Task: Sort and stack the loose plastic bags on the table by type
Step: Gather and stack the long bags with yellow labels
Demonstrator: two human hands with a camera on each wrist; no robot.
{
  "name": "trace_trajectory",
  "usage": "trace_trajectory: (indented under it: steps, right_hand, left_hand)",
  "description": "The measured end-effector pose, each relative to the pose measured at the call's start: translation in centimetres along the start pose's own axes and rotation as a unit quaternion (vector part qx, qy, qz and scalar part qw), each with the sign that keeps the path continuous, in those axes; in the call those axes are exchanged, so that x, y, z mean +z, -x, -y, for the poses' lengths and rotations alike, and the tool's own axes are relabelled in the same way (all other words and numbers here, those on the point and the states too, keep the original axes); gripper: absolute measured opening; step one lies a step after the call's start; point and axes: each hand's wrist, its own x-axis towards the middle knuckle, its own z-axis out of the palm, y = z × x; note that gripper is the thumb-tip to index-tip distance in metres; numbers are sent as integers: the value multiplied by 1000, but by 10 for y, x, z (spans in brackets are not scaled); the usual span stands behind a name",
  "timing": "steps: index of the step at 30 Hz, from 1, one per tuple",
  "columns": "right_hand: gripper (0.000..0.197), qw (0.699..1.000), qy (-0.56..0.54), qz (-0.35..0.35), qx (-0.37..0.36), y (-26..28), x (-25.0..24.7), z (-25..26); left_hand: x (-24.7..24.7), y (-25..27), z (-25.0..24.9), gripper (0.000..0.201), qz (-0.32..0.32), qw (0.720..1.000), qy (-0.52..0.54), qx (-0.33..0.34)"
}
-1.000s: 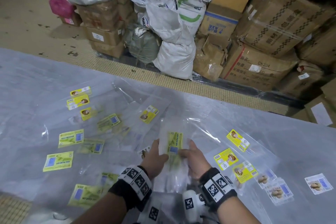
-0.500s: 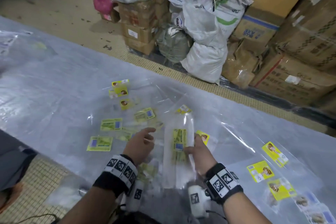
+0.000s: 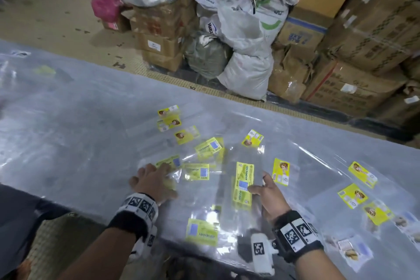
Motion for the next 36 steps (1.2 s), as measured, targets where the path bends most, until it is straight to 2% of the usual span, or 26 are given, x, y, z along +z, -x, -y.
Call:
trace_trajectory:
  steps: [6,10,11,12,15,18,20,22,23,25,26,27,29,30,32,35,36]
  right_hand:
    - [48,999,-18,-29,7,7,3,-3]
    - [48,999,-27,-18,5,9,11,-1]
    - [48,999,-32,-15,6,10,13,0]
    - [47,999,-39,-9,5,10,15,1]
    - [44,999,-33,6,-4,11,25,6]
    - [42,999,-31,18,-18,8,38,9]
    - [41,1000,-4,16,-26,7,46,11]
    - [40,999,28,13,-38,9,53,13]
    - [42,998,30,20,-42,9,57,13]
    - [45,998,13,35,-46,10,66,15]
    - [48,998,-7,40,-45,12,72,15]
    - [50,997,-20,57,-46,13,76,15]
    - [51,997,-19,67,-44,16,84,18]
    - [50,997,-12,61,-43,17,87,18]
    - [45,998,-3,45,-40,21,90,18]
    - [42,999,-14,45,-23,20,92,10]
    - [36,999,-21,36,-14,21,93,7]
  left_hand:
    - [-8,-15,-1,44,-40,998,27,26]
    - [-21,-24,-5,17,-43,986,148,60]
    - [-25,-26,-6,11,-41,977,197,73]
    - [-29,-26,-8,13,-43,966,242,83]
    - [-44,-29,-19,33,-85,940,307,126]
    - [-65,-31,-36,28,-128,910,364,155]
    - [-76,-33,-43,20,-123,877,443,143]
    - [-79,-35,-46,20,-87,848,508,126]
    - [-78,-37,-47,26,-66,845,515,125]
    - [-67,-39,-49,37,-21,868,481,121]
    - [-56,-39,-52,38,1,874,473,110]
    - [-48,-35,-57,33,14,867,488,100]
    - [-35,-22,-66,23,16,860,505,79]
    - [-28,-19,-70,22,17,870,487,67]
    - [-18,-15,-75,28,36,886,462,30]
    - [-8,-14,-77,34,49,880,472,19]
    - [-5,-14,-77,36,48,886,460,17]
